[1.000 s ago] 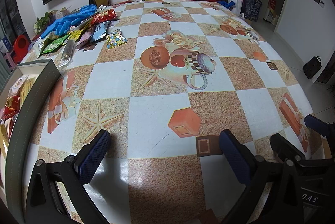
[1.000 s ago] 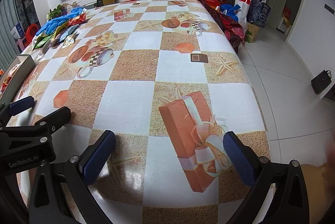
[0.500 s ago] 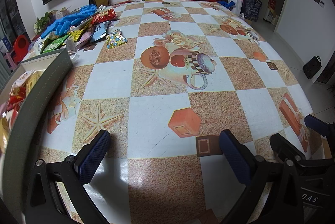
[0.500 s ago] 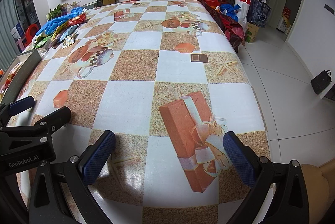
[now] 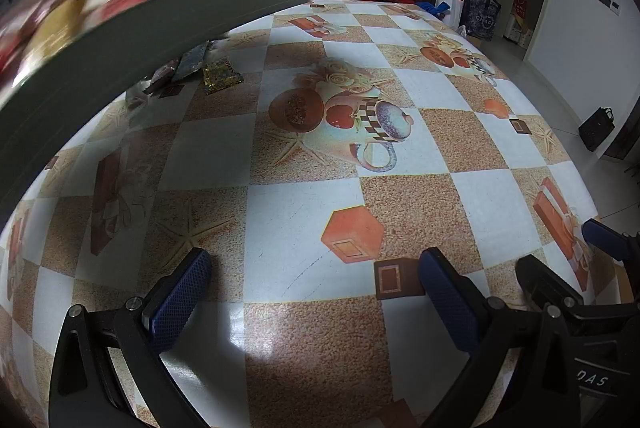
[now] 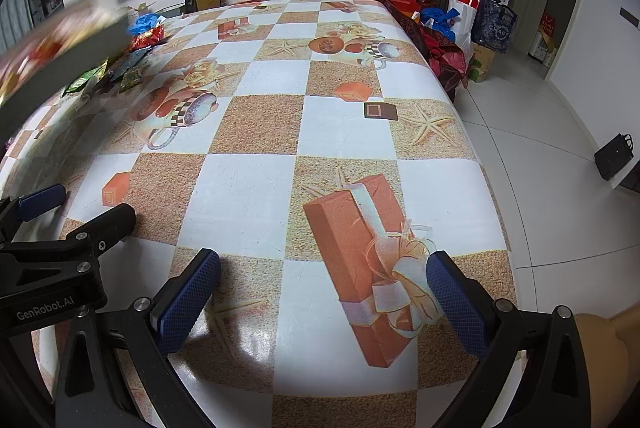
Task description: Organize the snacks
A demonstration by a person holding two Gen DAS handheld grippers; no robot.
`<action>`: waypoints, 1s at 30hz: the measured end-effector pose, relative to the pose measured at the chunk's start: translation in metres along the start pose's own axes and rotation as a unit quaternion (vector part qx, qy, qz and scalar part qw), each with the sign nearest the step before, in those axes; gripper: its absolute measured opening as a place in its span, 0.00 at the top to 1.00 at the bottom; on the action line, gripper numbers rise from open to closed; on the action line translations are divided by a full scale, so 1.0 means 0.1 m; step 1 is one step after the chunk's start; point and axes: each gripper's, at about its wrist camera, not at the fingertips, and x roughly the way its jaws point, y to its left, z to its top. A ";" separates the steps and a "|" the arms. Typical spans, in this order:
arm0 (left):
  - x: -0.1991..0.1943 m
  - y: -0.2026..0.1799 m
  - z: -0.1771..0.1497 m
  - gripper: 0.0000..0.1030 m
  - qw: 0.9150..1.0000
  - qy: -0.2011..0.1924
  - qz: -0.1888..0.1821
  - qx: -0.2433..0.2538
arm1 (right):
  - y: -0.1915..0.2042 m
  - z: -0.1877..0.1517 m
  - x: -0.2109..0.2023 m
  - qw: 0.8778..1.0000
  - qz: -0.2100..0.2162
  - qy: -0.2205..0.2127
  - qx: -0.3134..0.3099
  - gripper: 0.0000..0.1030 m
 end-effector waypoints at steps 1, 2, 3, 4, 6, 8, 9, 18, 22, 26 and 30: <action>0.00 0.00 0.00 0.00 1.000 0.000 0.000 0.000 | 0.00 -0.03 -0.02 1.000 0.000 0.000 0.000 0.00; 0.00 0.00 0.00 0.00 1.000 0.000 0.000 0.000 | 0.00 0.00 0.00 1.000 0.000 0.000 0.000 0.00; 0.00 0.00 0.00 0.00 1.000 0.000 0.000 0.000 | 0.00 0.00 0.00 1.000 0.000 0.000 0.000 0.00; 0.00 0.00 0.00 0.00 1.000 0.000 0.000 0.000 | 0.00 0.00 0.00 1.000 0.000 0.000 0.000 0.00; 0.00 0.00 0.00 0.00 1.000 0.000 0.000 0.000 | 0.00 0.00 0.00 1.000 0.000 0.000 0.000 0.00; 0.00 0.00 0.00 0.00 1.000 0.000 0.000 0.000 | 0.00 -0.01 -0.01 1.000 0.000 0.000 0.000 0.00; 0.00 0.00 0.00 0.00 1.000 0.000 0.000 0.000 | 0.00 0.00 0.00 1.000 0.000 0.000 0.000 0.00; 0.00 0.00 0.00 0.00 1.000 0.000 0.000 0.000 | 0.00 0.02 0.01 1.000 0.000 0.000 0.000 0.00; 0.00 0.00 0.00 0.00 1.000 0.000 0.000 0.000 | 0.00 0.00 0.00 1.000 0.000 0.000 0.000 0.00; -0.01 0.00 -0.01 0.00 1.000 0.000 0.000 0.000 | 0.00 0.01 0.01 1.000 0.000 0.000 0.000 0.00; -0.01 0.00 -0.02 0.00 1.000 0.000 0.000 0.000 | 0.00 0.01 0.01 1.000 0.000 0.000 0.000 0.00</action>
